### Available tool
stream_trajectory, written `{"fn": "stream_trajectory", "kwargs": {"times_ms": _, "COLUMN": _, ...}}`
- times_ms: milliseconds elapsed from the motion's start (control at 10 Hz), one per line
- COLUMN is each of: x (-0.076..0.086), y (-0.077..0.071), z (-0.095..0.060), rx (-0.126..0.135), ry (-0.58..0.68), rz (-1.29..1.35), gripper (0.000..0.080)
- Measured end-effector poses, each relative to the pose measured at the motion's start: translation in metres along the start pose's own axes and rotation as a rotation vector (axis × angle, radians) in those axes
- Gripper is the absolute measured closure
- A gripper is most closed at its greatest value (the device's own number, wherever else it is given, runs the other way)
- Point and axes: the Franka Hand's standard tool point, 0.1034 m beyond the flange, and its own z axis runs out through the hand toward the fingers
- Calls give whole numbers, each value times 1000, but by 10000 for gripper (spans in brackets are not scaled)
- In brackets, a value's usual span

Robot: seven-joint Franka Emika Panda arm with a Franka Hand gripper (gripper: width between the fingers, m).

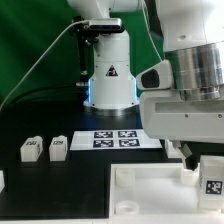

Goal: Assemble one leg

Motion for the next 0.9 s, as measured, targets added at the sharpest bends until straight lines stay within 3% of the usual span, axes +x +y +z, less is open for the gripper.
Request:
{"fn": "stream_trajectory", "kwargs": {"times_ms": 100, "x": 5, "y": -3, "z": -2, "rx": -47, "ry": -14, "rz": -205, "gripper": 150}}
{"fn": "stream_trajectory", "kwargs": {"times_ms": 200, "x": 14, "y": -4, "z": -2, "rx": -57, "ry": -8, "rz": -410, "gripper": 150}}
{"fn": "stream_trajectory", "kwargs": {"times_ms": 400, "x": 14, "y": -1, "z": 1, "rx": -55, "ry": -13, "rz": -401, "gripper": 150}}
{"fn": "stream_trajectory", "kwargs": {"times_ms": 500, "x": 14, "y": -1, "z": 1, "rx": -55, "ry": -14, "rz": -408, "gripper": 239}}
{"fn": "stream_trajectory", "kwargs": {"times_ms": 600, "x": 14, "y": -1, "z": 1, "rx": -52, "ry": -14, "rz": -359, "gripper": 239}}
{"fn": "stream_trajectory", "kwargs": {"times_ms": 700, "x": 13, "y": -2, "z": 1, "rx": -52, "ry": -12, "rz": -250, "gripper": 459}}
{"fn": "stream_trajectory", "kwargs": {"times_ms": 900, "x": 15, "y": 1, "z": 1, "rx": -55, "ry": -6, "rz": -97, "gripper": 494}}
